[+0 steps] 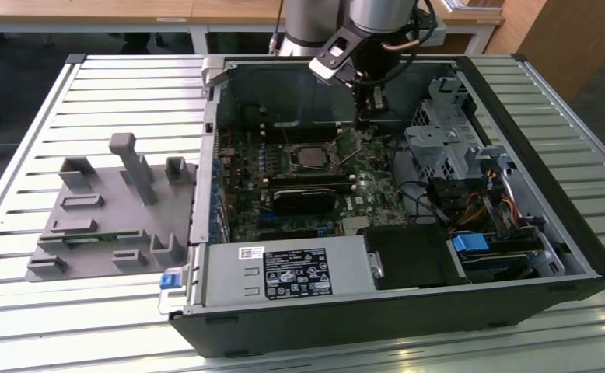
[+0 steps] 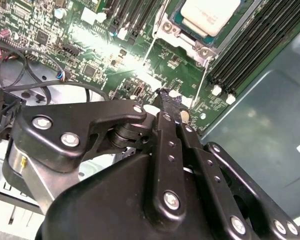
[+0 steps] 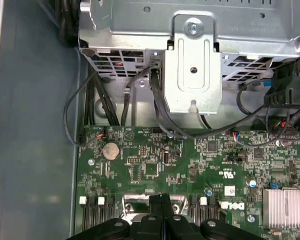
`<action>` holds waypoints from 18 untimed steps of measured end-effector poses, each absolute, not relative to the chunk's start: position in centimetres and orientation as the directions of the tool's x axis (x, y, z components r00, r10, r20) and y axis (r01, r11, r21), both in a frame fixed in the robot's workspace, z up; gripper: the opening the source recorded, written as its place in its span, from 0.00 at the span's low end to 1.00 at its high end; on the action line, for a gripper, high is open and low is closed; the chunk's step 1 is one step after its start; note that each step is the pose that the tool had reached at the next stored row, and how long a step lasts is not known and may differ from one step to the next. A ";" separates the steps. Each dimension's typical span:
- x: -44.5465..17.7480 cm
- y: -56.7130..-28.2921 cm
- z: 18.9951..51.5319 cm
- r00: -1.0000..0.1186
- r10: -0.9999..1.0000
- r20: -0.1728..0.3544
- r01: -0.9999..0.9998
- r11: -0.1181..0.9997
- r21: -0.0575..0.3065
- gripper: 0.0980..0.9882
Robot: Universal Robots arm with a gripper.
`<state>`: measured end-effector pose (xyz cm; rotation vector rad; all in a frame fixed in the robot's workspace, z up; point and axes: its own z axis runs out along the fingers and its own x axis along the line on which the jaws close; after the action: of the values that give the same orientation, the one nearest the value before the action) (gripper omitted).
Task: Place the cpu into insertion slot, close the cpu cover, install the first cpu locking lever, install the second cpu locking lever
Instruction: 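Close the cpu cover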
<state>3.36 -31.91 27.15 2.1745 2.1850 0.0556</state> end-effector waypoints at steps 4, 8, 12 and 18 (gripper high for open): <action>3.9 -31.9 26.9 -0.004 1.000 -0.016 0.998 0.005 0.066 0.03; 4.0 -31.9 26.5 -0.004 1.000 -0.016 0.998 0.005 0.066 0.03; 4.5 -31.9 26.0 -0.004 1.000 -0.016 0.998 0.005 0.061 0.03; 5.2 -31.9 25.8 -0.004 1.000 -0.016 0.998 0.005 0.061 0.03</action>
<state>5.20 -31.87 25.85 2.1770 2.1878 0.0494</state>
